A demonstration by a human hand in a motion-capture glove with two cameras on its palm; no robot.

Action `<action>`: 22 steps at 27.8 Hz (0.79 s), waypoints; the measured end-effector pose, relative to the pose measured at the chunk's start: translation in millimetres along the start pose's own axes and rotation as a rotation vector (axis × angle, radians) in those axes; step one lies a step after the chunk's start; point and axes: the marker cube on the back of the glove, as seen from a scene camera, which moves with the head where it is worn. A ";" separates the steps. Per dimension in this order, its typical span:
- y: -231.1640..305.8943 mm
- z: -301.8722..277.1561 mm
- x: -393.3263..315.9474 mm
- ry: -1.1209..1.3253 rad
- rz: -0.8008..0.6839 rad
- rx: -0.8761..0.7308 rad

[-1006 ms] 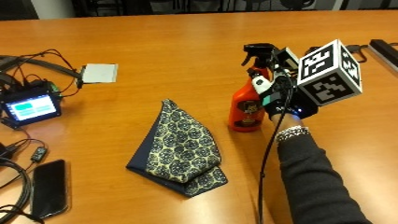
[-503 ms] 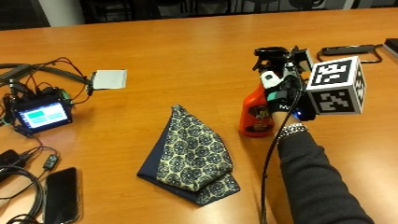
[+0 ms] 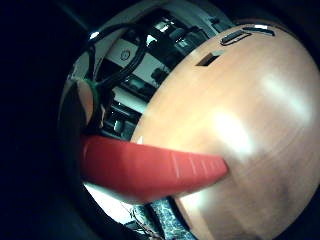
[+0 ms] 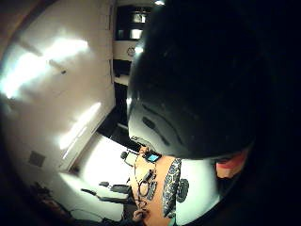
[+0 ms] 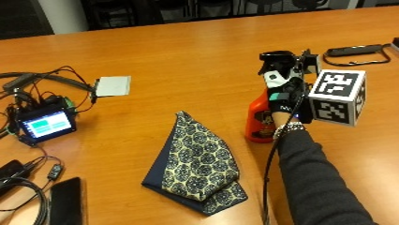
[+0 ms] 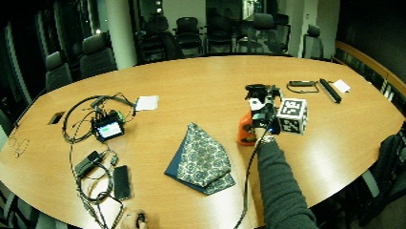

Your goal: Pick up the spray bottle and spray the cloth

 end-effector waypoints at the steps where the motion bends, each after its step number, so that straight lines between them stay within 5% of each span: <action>1: -1.8 -0.5 0.0 -0.010 -0.005 0.010; 22: -5.6 -1.0 -15.8 -0.023 -0.143 0.174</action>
